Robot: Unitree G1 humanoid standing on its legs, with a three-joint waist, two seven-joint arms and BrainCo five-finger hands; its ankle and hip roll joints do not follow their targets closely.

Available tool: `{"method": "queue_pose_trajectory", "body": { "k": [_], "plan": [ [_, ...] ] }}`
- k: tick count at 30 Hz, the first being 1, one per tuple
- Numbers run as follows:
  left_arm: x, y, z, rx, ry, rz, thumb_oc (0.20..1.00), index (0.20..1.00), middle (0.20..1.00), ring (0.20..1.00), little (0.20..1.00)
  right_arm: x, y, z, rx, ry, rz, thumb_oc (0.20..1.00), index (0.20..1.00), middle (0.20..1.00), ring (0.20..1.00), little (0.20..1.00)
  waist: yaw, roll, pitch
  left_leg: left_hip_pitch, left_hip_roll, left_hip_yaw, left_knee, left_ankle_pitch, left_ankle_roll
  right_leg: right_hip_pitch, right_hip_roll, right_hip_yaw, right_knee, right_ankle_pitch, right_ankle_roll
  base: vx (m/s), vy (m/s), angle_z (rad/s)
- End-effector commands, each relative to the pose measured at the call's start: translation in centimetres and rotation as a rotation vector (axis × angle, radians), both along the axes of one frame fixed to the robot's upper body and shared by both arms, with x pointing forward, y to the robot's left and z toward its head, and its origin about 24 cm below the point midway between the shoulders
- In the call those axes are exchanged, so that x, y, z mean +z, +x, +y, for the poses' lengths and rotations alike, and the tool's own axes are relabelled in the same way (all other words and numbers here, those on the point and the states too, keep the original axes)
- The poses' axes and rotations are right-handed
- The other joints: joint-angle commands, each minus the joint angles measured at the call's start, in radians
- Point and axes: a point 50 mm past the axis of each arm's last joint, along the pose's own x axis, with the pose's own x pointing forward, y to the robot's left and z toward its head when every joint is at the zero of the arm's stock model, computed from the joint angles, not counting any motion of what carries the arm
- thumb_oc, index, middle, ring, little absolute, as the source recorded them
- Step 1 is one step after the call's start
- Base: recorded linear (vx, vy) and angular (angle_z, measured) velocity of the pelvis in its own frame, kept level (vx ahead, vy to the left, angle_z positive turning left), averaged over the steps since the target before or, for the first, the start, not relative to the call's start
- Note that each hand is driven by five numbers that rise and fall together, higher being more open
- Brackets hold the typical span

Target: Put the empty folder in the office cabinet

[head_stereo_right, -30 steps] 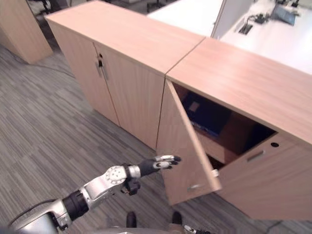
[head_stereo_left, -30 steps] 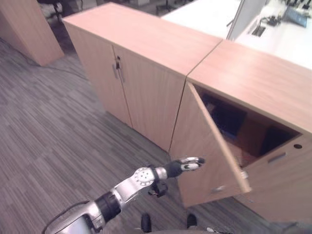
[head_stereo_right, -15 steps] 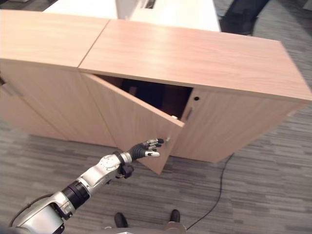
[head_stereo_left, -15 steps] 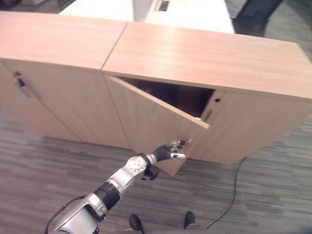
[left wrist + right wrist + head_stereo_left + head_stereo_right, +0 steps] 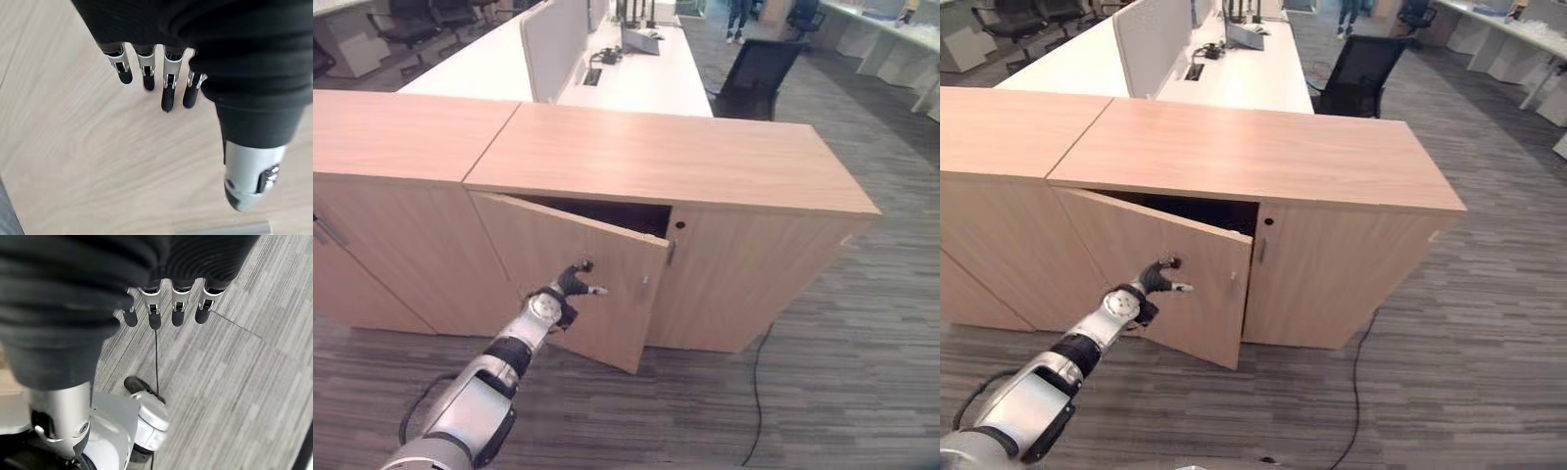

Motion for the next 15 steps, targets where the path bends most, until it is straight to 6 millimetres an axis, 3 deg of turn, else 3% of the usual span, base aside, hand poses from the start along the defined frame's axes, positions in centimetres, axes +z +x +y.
{"method": "queue_pose_trajectory", "body": {
  "k": [1,4,6,15],
  "plan": [
    [8.8,4.8,4.1,0.148,0.096,-0.256,1.000,1.000,1.000,1.000,1.000,0.9,3.2,-1.9,0.008,-0.047,-0.100,1.000,1.000,1.000,1.000,1.000,0.018,-0.046,0.063,-0.098,-0.071,-0.189,0.172,-0.122,0.030,-0.001,-0.001,0.064,0.036,-0.086,0.019,-0.10,-0.128,-0.74],
    [10.5,4.8,6.7,0.242,0.076,-0.276,1.000,1.000,1.000,1.000,1.000,1.3,3.4,-3.2,0.009,-0.090,-0.087,1.000,1.000,1.000,1.000,1.000,0.038,-0.029,0.077,-0.152,-0.206,-0.334,0.181,-0.173,0.058,-0.009,0.000,0.113,0.060,-0.083,0.022,-0.03,0.017,-0.58],
    [11.6,4.8,7.7,0.270,0.058,-0.310,1.000,1.000,1.000,1.000,1.000,1.3,3.6,-3.1,0.012,-0.089,-0.086,1.000,1.000,1.000,1.000,1.000,0.043,-0.011,0.078,-0.150,-0.258,-0.404,0.162,-0.177,0.067,-0.021,0.009,0.140,0.073,-0.081,0.023,0.01,0.046,-0.63],
    [14.2,4.9,9.4,0.331,0.003,-0.397,1.000,1.000,1.000,1.000,1.000,0.6,1.7,-1.8,-0.055,-0.056,-0.053,1.000,1.000,1.000,1.000,1.000,0.020,0.033,0.032,-0.037,-0.271,-0.399,-0.021,-0.144,0.091,-0.020,0.027,0.186,0.040,-0.053,0.039,0.04,0.067,-0.35]
  ]
}}
